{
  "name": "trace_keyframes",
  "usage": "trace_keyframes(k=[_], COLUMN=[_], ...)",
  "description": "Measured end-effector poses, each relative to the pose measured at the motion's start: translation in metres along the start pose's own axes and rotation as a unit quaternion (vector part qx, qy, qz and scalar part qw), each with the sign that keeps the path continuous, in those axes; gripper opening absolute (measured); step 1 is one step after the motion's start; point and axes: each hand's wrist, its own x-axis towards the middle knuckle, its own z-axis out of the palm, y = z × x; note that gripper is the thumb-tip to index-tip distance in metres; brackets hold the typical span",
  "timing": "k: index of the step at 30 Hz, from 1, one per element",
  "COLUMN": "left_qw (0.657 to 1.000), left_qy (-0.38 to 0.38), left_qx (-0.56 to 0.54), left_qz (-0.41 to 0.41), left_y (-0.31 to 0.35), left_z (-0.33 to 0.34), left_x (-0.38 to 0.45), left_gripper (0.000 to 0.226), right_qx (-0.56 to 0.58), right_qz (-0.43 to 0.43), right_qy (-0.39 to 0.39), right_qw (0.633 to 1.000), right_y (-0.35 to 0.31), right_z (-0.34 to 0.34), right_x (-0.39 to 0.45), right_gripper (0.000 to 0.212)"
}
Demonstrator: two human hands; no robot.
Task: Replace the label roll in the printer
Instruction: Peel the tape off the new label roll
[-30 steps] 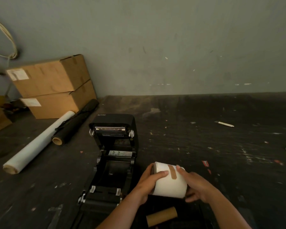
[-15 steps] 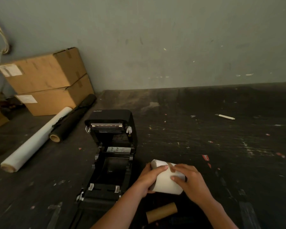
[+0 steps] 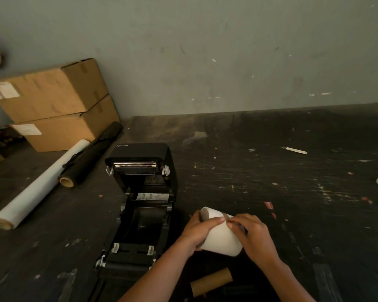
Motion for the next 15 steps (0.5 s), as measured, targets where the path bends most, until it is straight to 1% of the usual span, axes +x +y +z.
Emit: trace_keyframes(k=[3, 7, 10, 15], left_qw=[1.0, 1.0, 0.999, 0.999], left_qy=[-0.006, -0.01, -0.009, -0.007], left_qx=[0.006, 0.022, 0.031, 0.04], left_qz=[0.0, 0.008, 0.01, 0.007], left_y=[0.001, 0.002, 0.003, 0.007], left_z=[0.0, 0.001, 0.002, 0.004], left_x=[0.0, 0.0, 0.0, -0.001], left_gripper=[0.071, 0.076, 0.079, 0.077], right_qx=[-0.013, -0.035, -0.041, -0.051], right_qz=[-0.005, -0.026, -0.034, -0.036], right_qy=[0.002, -0.032, -0.043, -0.035], right_qw=[1.0, 0.999, 0.998, 0.997], right_y=[0.001, 0.004, 0.005, 0.006], right_z=[-0.001, -0.008, -0.012, -0.012], right_x=[-0.001, -0.001, 0.001, 0.001], right_gripper=[0.026, 0.03, 0.028, 0.024])
